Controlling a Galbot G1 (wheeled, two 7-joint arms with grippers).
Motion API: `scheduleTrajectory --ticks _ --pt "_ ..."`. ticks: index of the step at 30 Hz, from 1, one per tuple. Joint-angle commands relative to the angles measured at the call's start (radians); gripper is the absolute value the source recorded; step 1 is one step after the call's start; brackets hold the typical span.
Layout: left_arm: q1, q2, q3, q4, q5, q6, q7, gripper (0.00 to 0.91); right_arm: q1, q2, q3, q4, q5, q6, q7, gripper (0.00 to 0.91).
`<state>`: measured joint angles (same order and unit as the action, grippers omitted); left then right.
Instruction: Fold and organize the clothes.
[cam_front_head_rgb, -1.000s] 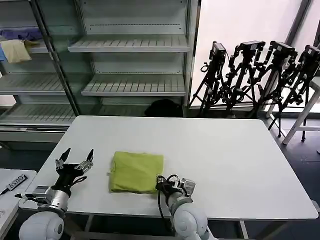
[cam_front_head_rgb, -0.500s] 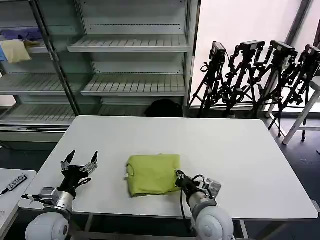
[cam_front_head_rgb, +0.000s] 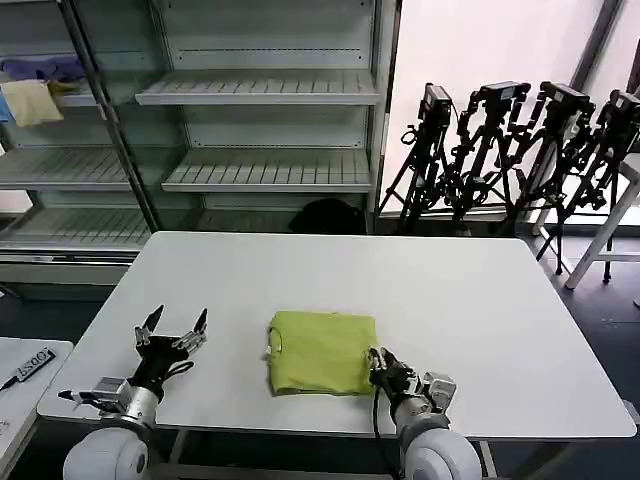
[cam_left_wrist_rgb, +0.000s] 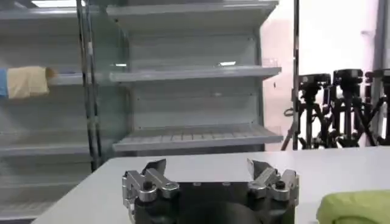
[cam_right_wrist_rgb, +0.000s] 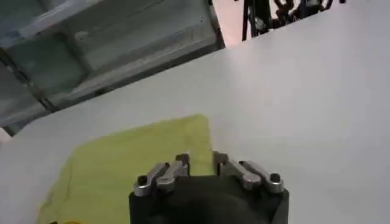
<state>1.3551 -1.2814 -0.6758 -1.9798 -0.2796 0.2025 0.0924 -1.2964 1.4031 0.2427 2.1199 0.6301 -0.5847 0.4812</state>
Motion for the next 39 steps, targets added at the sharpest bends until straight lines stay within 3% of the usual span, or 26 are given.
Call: scheduleTrajectory --ticks 1,6,9,18,24,33,39 --pt "-0.003 -0.004 0.02 0.01 0.005 0.0 0.0 0.907 -0.024 -0.008 0.015 -0.012 -0.132 0.001 -0.028 0.907" --pt "-0.004 -0.006 0.033 0.007 0.006 0.006 -0.001 0.907 -0.029 -0.008 0.009 -0.025 -0.257 0.001 -0.053 0.907" --pt "0.003 -0.007 0.042 -0.006 0.007 0.012 -0.001 0.907 -0.033 -0.004 0.003 -0.04 -0.387 0.001 -0.083 0.907" --pt "0.054 -0.005 0.085 -0.074 -0.096 0.069 -0.021 0.907 -0.04 0.009 0.006 -0.064 -0.594 0.0 -0.134 0.907" --pt "0.105 -0.01 0.137 -0.108 -0.151 0.082 -0.065 0.907 -0.046 0.011 0.014 -0.066 -0.638 0.001 -0.148 0.907" --pt "0.196 -0.015 0.249 -0.1 -0.046 0.013 -0.079 0.907 -0.045 0.028 0.027 -0.058 -0.649 0.006 -0.183 0.907" --pt "0.171 -0.026 0.217 -0.085 -0.061 -0.121 -0.066 0.907 -0.057 0.024 0.087 -0.006 -0.659 0.084 -0.251 0.907"
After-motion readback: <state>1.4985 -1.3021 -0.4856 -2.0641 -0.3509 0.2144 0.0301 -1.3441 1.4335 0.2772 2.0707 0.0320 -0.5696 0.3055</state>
